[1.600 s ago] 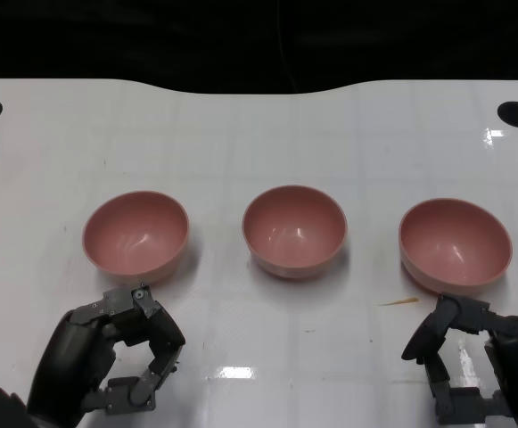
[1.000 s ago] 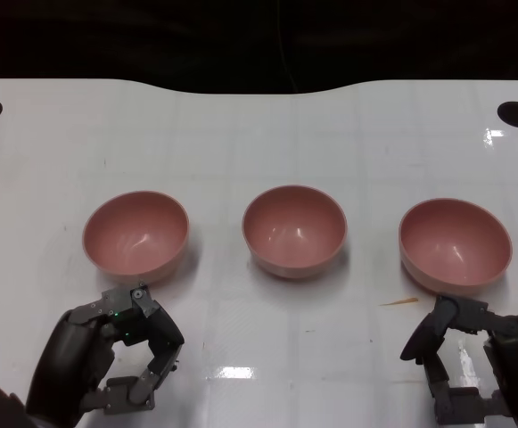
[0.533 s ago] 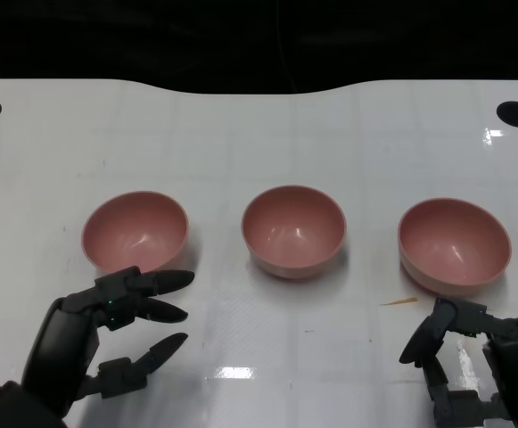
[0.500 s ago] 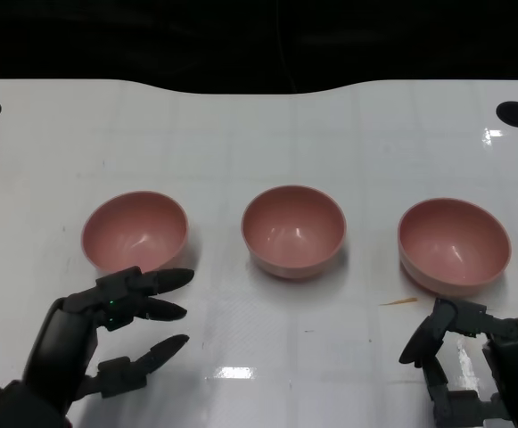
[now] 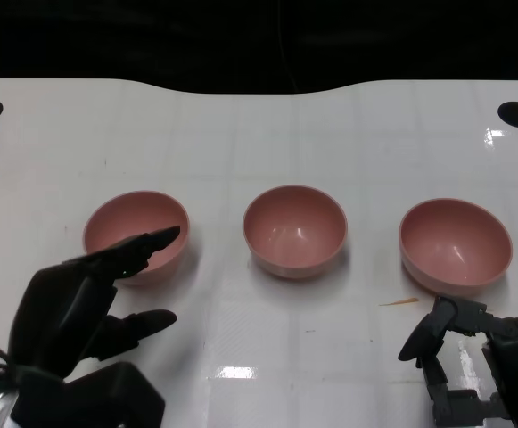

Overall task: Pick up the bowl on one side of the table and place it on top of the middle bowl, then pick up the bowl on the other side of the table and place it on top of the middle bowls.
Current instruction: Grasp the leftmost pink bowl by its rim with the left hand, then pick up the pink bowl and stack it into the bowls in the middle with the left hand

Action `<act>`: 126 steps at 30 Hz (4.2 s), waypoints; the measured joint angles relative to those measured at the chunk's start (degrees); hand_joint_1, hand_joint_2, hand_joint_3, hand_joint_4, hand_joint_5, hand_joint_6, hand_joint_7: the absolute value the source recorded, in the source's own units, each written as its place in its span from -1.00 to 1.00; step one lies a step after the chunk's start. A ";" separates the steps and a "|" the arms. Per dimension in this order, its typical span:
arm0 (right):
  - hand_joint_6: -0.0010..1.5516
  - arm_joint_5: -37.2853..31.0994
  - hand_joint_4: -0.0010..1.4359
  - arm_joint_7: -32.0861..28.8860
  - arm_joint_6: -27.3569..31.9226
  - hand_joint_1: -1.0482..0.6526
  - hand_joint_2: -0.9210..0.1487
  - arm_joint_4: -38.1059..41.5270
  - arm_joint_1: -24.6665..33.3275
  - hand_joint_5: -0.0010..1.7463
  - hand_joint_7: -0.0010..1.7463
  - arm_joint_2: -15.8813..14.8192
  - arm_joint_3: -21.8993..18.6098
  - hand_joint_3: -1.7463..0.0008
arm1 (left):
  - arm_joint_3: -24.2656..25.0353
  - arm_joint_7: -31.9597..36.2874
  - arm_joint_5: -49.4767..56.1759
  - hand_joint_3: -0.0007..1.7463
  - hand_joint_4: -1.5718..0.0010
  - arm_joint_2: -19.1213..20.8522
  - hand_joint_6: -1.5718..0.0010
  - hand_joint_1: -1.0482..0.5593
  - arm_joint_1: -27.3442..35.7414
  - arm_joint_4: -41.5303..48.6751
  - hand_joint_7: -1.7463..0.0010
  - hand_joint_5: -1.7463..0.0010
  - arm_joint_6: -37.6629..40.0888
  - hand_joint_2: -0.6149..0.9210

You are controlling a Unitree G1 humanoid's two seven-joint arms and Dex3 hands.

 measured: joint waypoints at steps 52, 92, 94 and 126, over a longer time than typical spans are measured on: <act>0.00 0.07 0.08 0.36 1.42 0.44 0.22 -2.11 0.91 0.85 0.59 0.77 -0.09 -0.80 | -26.96 15.29 14.17 -0.67 -0.11 5.51 -0.13 -0.03 -27.72 31.37 -0.08 -1.00 16.41 0.97; -0.01 0.88 0.08 1.37 1.10 0.41 0.26 -0.73 0.13 0.87 0.62 0.67 -0.18 -0.86 | -34.96 12.02 11.60 -0.37 -0.19 -5.10 -0.11 -0.03 -40.74 36.56 -0.35 -1.00 2.04 0.72; -0.01 0.90 0.07 1.38 1.10 0.40 0.26 -0.73 0.12 0.86 0.62 0.67 -0.18 -0.85 | -35.25 11.44 11.61 -0.38 -0.20 -5.07 -0.11 -0.04 -40.74 36.56 -0.29 -1.00 2.21 0.73; -0.03 2.56 0.06 3.08 0.96 0.39 0.25 -0.87 0.44 0.89 0.64 0.60 -0.24 -0.85 | -37.22 1.94 15.51 -0.44 1.00 0.50 0.99 -0.72 -30.30 20.49 1.00 1.00 12.38 1.00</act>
